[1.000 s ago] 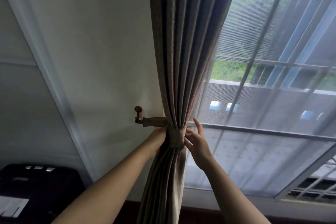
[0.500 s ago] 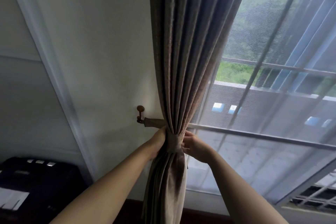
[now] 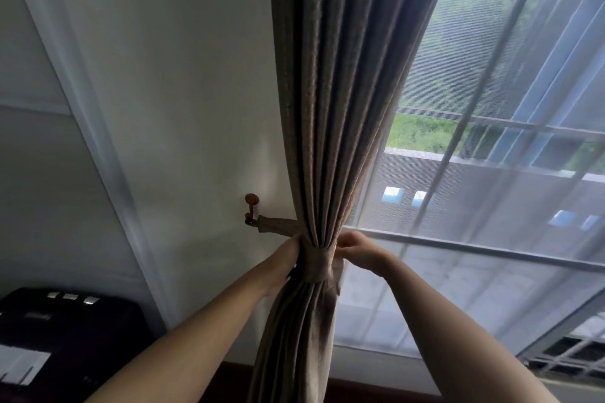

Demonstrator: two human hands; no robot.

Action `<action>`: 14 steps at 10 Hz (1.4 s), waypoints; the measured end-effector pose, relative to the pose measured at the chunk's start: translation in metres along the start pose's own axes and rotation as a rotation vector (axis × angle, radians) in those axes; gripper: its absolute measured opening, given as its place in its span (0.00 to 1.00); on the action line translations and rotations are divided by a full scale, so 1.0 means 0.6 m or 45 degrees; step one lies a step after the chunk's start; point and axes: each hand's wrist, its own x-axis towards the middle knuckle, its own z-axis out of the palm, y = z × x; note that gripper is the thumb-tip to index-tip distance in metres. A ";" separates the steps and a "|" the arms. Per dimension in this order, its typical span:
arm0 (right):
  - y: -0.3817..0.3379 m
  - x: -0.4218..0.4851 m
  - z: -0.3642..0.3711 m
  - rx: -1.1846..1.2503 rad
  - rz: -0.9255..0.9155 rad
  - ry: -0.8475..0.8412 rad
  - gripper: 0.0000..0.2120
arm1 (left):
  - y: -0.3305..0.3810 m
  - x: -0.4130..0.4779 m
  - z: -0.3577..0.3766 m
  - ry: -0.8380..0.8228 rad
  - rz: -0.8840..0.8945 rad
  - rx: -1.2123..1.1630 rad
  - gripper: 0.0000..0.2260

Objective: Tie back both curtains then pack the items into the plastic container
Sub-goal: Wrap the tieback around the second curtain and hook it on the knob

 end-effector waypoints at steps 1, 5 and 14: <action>-0.014 0.006 -0.004 -0.173 -0.055 0.108 0.06 | 0.002 0.008 -0.006 0.006 -0.007 0.053 0.16; -0.051 -0.013 -0.034 0.025 0.149 -0.097 0.05 | 0.009 0.020 0.001 0.073 -0.055 0.117 0.13; -0.090 -0.055 -0.011 0.350 0.071 0.155 0.17 | -0.005 -0.042 0.037 0.688 0.257 0.232 0.10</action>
